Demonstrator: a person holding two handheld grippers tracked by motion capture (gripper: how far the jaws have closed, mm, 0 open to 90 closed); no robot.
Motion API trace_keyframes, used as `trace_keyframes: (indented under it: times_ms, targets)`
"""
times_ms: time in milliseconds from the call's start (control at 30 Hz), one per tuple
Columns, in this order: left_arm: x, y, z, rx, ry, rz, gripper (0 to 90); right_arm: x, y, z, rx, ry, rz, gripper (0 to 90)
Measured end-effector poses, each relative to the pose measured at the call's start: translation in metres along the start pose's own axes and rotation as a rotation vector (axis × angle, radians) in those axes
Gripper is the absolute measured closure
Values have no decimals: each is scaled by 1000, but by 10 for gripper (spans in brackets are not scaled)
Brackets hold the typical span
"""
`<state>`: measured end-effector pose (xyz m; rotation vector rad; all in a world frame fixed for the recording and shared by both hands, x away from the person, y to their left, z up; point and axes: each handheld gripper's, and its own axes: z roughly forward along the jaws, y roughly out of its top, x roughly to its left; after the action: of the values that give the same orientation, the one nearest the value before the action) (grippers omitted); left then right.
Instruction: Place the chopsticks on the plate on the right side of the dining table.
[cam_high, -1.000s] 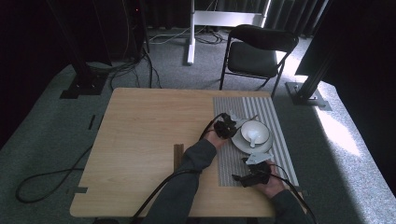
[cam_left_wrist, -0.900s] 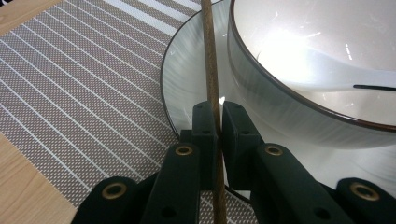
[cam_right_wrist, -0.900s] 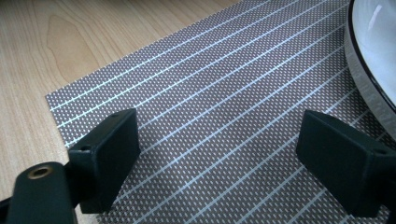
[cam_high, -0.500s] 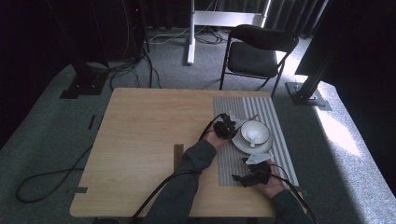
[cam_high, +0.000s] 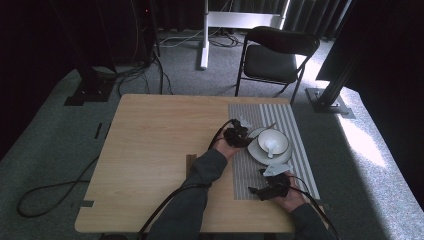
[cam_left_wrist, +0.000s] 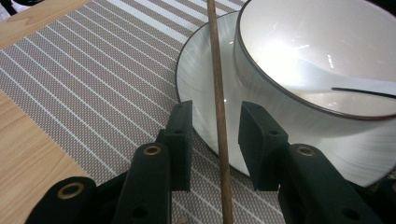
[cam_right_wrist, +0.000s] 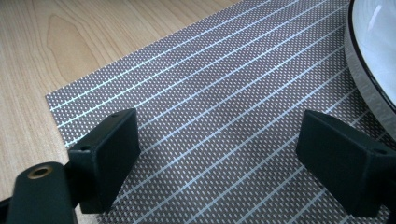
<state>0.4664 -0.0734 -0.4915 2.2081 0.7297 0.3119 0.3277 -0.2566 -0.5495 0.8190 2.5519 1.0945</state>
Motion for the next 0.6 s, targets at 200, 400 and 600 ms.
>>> trace_keyframes:
  times_ms: [200,400,600]
  targets:
    - [3,-4,-11,2,23,-14,631,0,0,0,0,0,1,125]
    - [5,-7,-25,-15,25,-21,622,0,0,0,-1,2,1,125]
    - [3,-7,-38,-31,29,-16,611,0,0,0,0,1,1,125]
